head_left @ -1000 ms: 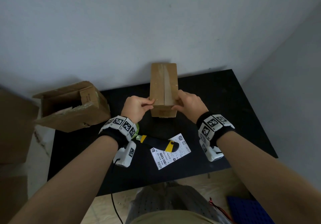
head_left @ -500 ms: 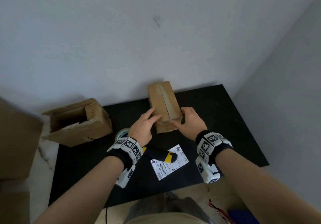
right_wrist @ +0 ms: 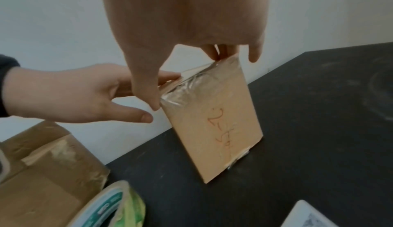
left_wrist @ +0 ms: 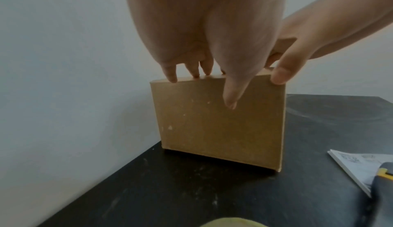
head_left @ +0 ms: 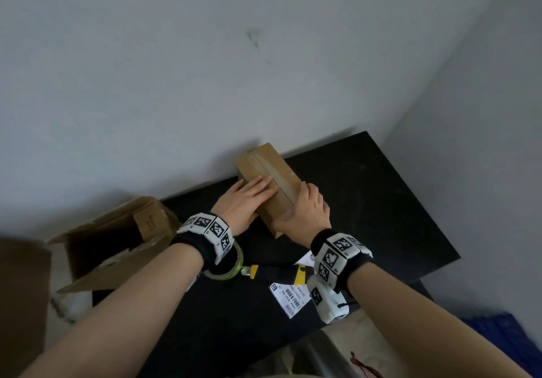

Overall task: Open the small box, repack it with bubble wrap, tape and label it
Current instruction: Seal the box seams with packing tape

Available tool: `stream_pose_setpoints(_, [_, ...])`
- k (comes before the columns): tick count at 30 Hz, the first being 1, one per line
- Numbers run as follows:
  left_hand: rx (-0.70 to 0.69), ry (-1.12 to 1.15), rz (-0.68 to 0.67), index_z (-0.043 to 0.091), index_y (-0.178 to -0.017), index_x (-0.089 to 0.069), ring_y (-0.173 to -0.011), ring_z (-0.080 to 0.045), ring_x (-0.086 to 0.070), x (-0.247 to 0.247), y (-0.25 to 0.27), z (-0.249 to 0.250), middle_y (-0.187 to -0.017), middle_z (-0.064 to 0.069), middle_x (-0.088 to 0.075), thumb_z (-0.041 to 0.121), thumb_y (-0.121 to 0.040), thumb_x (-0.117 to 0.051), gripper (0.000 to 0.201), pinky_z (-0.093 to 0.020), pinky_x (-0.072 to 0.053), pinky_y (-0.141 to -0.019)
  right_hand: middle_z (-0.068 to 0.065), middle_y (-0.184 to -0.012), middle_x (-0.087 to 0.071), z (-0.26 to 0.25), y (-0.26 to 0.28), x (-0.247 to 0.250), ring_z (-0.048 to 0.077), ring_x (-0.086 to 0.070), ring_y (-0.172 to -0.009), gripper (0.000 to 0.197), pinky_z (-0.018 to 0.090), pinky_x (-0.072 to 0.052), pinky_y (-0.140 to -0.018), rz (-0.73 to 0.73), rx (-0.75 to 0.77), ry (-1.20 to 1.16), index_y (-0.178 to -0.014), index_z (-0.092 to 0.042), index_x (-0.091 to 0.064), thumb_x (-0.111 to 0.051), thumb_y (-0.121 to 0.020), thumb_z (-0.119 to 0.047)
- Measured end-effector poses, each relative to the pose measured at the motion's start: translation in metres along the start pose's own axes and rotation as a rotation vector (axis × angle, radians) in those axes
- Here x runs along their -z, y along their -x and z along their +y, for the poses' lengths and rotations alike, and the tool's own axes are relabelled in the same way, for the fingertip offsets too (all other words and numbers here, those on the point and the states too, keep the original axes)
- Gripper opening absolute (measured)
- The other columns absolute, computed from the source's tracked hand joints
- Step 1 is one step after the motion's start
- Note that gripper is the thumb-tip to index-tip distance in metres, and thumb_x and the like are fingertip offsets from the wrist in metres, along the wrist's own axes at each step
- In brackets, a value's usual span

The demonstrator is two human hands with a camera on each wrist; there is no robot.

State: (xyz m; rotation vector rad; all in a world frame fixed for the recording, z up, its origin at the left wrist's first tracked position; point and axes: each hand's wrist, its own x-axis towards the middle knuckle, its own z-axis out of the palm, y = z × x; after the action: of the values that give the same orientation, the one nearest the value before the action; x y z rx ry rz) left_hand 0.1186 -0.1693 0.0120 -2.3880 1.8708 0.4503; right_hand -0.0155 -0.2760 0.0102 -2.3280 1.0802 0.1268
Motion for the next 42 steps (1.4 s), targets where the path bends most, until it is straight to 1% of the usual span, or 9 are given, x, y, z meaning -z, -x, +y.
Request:
stream_pose_setpoints(7, [-0.02, -0.037, 0.014, 0.027, -0.15, -0.008, -0.146, -0.014, -0.003, 0.006, -0.012, -0.021, -0.159, 0.003, -0.001, 0.029, -0.093, -0.054, 0.073, -0.035, -0.002, -0.118, 0.001, -0.152, -0.016, 0.027, -0.006, 0.027, 0.019, -0.017, -0.141, 0.105, 0.043, -0.005, -0.118, -0.169, 0.141, -0.002, -0.148, -0.016, -0.013, -0.075, -0.066, -0.041])
stream_pose_setpoints(13, [-0.04, -0.021, -0.099, 0.034, -0.15, -0.002, -0.146, -0.018, 0.005, 0.017, -0.024, -0.034, -0.159, -0.002, 0.008, 0.041, -0.084, -0.064, 0.09, -0.04, -0.001, -0.117, -0.001, -0.158, -0.003, 0.038, -0.009, 0.041, 0.016, 0.001, -0.145, 0.104, 0.04, -0.006, -0.118, -0.295, 0.211, 0.021, -0.149, -0.018, -0.006, -0.075, -0.073, -0.034])
stream_pose_setpoints(18, [0.025, 0.073, -0.153, 0.034, -0.149, -0.009, -0.146, -0.019, -0.002, 0.024, -0.036, -0.037, -0.159, 0.001, -0.002, 0.044, -0.071, -0.076, 0.104, -0.045, -0.004, -0.117, -0.004, -0.158, -0.002, 0.043, -0.006, 0.043, 0.013, 0.001, -0.145, 0.1, 0.036, -0.011, -0.118, -0.288, 0.221, -0.033, -0.15, -0.02, -0.008, -0.074, -0.076, -0.035])
stream_pose_setpoints(22, [0.091, 0.089, -0.106, 0.035, -0.147, -0.019, -0.138, -0.024, -0.025, 0.025, -0.033, -0.031, -0.151, -0.001, -0.019, 0.052, -0.061, -0.079, 0.106, -0.045, -0.017, -0.117, -0.007, -0.157, -0.009, 0.047, 0.004, 0.043, 0.014, -0.013, -0.144, 0.092, 0.035, -0.022, -0.116, -0.19, 0.193, -0.075, -0.149, -0.022, -0.017, -0.073, -0.077, -0.037])
stream_pose_setpoints(26, [0.313, 0.206, -0.082, 0.04, -0.145, -0.021, -0.13, -0.034, -0.034, 0.023, -0.027, -0.015, -0.145, -0.013, -0.024, 0.063, -0.059, -0.076, 0.105, -0.047, -0.039, -0.104, -0.003, -0.154, -0.022, 0.047, 0.012, 0.048, 0.015, -0.031, -0.138, 0.07, 0.031, -0.032, -0.108, -0.046, 0.147, -0.139, -0.145, -0.022, -0.029, -0.065, -0.085, -0.031])
stream_pose_setpoints(29, [0.458, 0.278, -0.036, 0.039, -0.145, -0.018, -0.128, -0.038, -0.033, 0.018, -0.025, -0.002, -0.142, -0.016, -0.028, 0.069, -0.061, -0.069, 0.103, -0.049, -0.043, -0.098, 0.001, -0.147, -0.037, 0.049, 0.016, 0.049, 0.015, -0.04, -0.132, 0.057, 0.026, -0.034, -0.103, -0.008, 0.086, -0.202, -0.141, -0.019, -0.036, -0.06, -0.09, -0.024])
stream_pose_setpoints(32, [0.501, 0.302, -0.041, 0.037, -0.146, -0.017, -0.129, -0.037, -0.03, 0.015, -0.021, 0.01, -0.141, -0.015, -0.03, 0.071, -0.067, -0.063, 0.097, -0.048, -0.038, -0.1, 0.003, -0.138, -0.05, 0.047, 0.017, 0.042, 0.015, -0.049, -0.125, 0.049, 0.026, -0.04, -0.102, -0.124, 0.024, -0.328, -0.137, -0.016, -0.043, -0.058, -0.091, -0.017])
stream_pose_setpoints(36, [0.595, 0.487, 0.077, 0.022, -0.145, -0.029, -0.131, -0.036, -0.034, 0.01, -0.015, 0.014, -0.142, -0.014, -0.039, 0.057, -0.085, -0.053, 0.074, -0.046, -0.035, -0.106, 0.008, -0.139, -0.05, 0.036, 0.017, 0.026, 0.02, -0.046, -0.129, 0.05, 0.036, -0.036, -0.11, -0.322, 0.003, -0.49, -0.138, -0.01, -0.043, -0.053, -0.09, -0.003])
stream_pose_setpoints(42, [0.727, 0.757, 0.157, 0.006, -0.136, -0.047, -0.128, -0.03, -0.045, 0.01, 0.0, 0.013, -0.139, -0.013, -0.049, 0.02, -0.097, -0.044, 0.041, -0.035, -0.034, -0.105, 0.008, -0.143, -0.044, 0.032, 0.017, 0.015, 0.021, -0.042, -0.131, 0.057, 0.035, -0.035, -0.11, -0.413, -0.035, -0.639, -0.143, -0.009, -0.035, -0.051, -0.089, 0.001])
